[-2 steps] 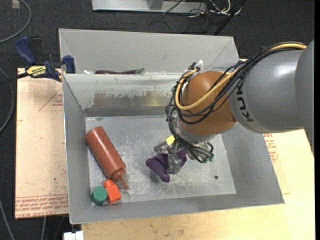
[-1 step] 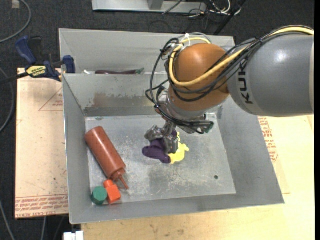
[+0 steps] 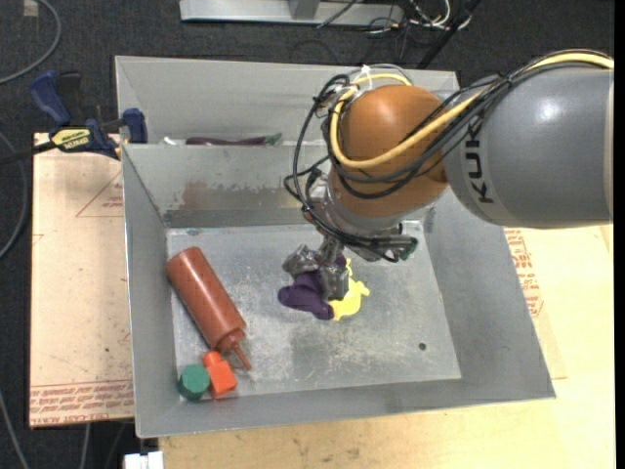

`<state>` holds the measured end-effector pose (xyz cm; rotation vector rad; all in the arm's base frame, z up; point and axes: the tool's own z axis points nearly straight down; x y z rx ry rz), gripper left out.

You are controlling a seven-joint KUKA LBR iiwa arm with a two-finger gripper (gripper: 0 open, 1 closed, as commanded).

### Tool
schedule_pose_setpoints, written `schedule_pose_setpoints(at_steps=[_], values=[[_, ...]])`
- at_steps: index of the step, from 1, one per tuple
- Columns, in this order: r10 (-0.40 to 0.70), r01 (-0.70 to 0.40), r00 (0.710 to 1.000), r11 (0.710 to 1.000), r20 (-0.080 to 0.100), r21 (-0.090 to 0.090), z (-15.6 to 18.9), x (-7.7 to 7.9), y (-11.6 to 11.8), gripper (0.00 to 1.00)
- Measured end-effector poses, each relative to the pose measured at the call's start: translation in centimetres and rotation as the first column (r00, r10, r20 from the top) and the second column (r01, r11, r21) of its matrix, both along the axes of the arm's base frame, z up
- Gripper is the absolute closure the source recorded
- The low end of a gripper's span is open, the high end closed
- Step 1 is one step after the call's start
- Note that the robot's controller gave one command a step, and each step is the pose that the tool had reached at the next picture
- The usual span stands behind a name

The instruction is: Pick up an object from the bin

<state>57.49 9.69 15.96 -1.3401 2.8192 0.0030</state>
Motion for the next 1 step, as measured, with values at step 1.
schedule_pose_setpoints(at_steps=[1], values=[[-0.039,0.039,0.999,0.999,0.005,0.002,-1.24,0.36,-0.32,1.00]])
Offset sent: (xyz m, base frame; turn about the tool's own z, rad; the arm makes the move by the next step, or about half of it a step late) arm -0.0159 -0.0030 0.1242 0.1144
